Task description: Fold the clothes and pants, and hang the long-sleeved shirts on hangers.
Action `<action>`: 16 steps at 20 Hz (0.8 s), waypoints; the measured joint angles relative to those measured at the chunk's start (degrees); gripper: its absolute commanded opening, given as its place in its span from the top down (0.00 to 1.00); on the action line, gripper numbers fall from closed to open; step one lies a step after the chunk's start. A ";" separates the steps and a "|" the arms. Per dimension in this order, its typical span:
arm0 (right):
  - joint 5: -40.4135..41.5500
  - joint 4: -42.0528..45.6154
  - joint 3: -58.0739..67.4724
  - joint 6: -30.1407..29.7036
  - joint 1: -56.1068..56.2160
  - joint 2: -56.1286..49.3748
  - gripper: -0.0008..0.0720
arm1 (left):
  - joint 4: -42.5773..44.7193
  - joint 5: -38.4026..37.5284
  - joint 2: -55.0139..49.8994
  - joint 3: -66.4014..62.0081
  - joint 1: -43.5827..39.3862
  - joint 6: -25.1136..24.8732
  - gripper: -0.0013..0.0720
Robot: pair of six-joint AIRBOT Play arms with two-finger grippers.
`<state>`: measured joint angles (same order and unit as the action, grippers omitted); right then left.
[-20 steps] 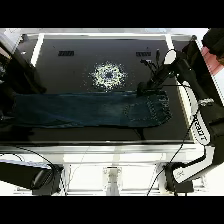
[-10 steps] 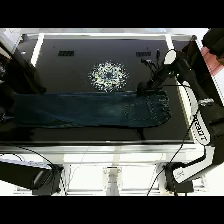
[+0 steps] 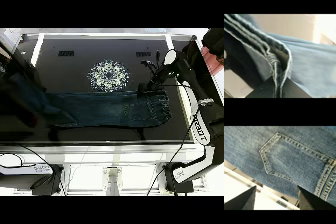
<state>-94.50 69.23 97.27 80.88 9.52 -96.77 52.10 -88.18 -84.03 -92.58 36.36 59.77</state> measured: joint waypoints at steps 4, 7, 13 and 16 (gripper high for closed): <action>-0.24 0.31 0.02 0.07 0.00 0.00 0.24 | 4.94 -5.46 3.04 -1.14 -19.45 3.63 0.96; -0.52 1.62 0.02 0.07 -0.24 0.17 0.24 | 7.26 -7.06 2.12 -1.40 -34.77 7.28 0.96; -2.08 4.35 0.00 0.07 -5.81 2.78 0.24 | 8.90 -3.26 -5.84 -1.51 -60.63 13.29 0.94; -3.30 4.66 0.00 0.07 -9.86 5.03 0.24 | 8.74 -2.58 -9.92 -1.51 -67.08 14.36 0.34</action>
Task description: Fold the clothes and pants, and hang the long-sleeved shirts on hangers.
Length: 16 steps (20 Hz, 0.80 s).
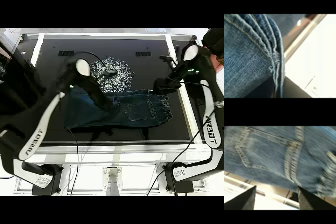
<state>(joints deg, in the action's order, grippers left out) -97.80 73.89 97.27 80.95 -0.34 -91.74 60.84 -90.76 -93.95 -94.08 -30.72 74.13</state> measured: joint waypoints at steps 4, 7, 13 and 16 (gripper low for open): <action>-1.40 -0.46 0.00 0.00 -3.08 1.97 0.24 | -3.28 -1.03 -2.34 -0.02 -2.38 0.37 0.28; -2.34 -2.64 0.02 0.00 -3.78 2.54 0.24 | -6.69 -3.89 -2.64 -0.02 -0.44 -0.50 0.50; 4.79 -11.04 -0.04 -1.68 1.57 2.40 0.24 | -3.04 -1.90 -0.52 -0.02 12.15 1.70 0.49; 12.17 -12.66 -0.46 -3.50 8.81 -0.33 0.24 | -1.16 -0.92 0.00 0.66 19.91 2.73 0.48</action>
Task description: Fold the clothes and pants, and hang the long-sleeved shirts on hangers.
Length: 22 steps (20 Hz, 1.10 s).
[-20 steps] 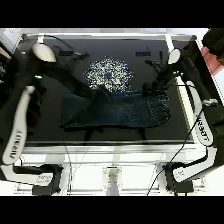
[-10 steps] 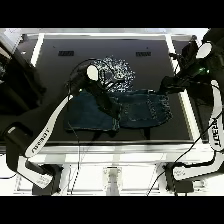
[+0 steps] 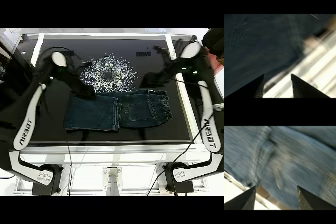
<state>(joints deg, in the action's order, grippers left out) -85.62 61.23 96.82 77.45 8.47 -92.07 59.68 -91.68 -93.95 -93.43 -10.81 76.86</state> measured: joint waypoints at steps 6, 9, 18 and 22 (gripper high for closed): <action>3.23 -0.61 -0.33 -0.61 8.02 -11.50 0.22 | 1.16 0.46 0.28 7.30 11.98 -0.92 0.36; 3.41 -4.63 -0.61 -0.15 9.33 -15.58 0.22 | 1.40 3.10 0.33 13.51 15.30 -3.02 0.33; 6.25 -6.97 -0.76 0.35 11.72 -20.02 0.31 | 1.51 10.34 0.33 22.62 18.10 -5.95 0.33; 7.39 -4.98 -0.76 1.03 11.87 -20.50 0.38 | 1.53 11.02 0.33 23.12 18.23 -6.16 0.33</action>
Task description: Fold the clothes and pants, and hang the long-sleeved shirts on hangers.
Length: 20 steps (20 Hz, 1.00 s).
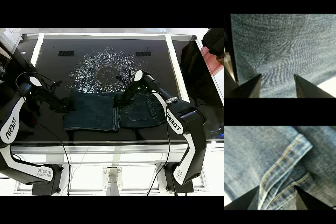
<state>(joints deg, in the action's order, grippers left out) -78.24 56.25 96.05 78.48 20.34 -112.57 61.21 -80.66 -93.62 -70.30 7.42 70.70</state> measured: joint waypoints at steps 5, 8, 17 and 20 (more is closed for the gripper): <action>-2.27 1.86 1.33 0.66 -0.50 -0.24 0.38 | 0.04 0.24 0.00 0.13 0.00 0.00 0.33; -6.93 4.26 2.64 1.20 -1.09 -0.26 0.38 | 0.04 0.28 0.00 0.13 0.00 0.00 0.33; -2.67 3.52 3.41 0.57 1.07 -0.59 0.38 | 0.09 0.37 0.00 0.13 0.00 0.00 0.33; -0.55 2.75 3.45 0.42 1.97 -1.81 0.49 | 0.09 0.37 0.00 0.13 0.00 0.00 0.33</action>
<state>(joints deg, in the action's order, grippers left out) -78.78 59.00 99.50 78.89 22.31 -114.39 61.30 -80.29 -93.62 -70.17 7.42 70.70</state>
